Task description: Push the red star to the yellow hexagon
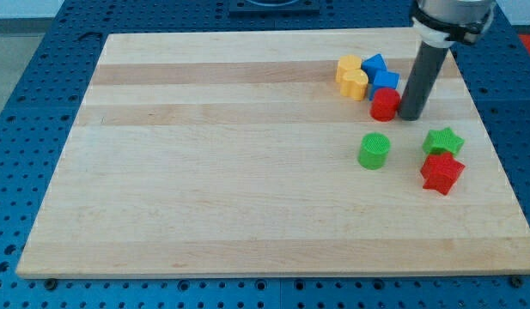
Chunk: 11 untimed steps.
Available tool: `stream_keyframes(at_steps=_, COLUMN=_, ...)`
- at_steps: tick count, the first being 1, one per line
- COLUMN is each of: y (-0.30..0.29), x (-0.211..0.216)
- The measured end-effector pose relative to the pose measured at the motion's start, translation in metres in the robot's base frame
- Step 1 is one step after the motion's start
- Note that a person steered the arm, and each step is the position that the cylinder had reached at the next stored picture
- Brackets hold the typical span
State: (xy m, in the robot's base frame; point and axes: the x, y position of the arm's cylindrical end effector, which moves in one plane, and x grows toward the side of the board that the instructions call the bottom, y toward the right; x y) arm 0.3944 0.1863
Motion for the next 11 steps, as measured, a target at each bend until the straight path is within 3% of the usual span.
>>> stream_keyframes(at_steps=2, y=-0.024, x=-0.002)
stream_keyframes(at_steps=4, y=0.103, x=0.015)
stream_keyframes(at_steps=5, y=0.133, x=0.059)
stream_keyframes(at_steps=7, y=0.066, x=0.117)
stream_keyframes(at_steps=9, y=-0.057, x=0.105)
stream_keyframes(at_steps=11, y=-0.147, x=0.064)
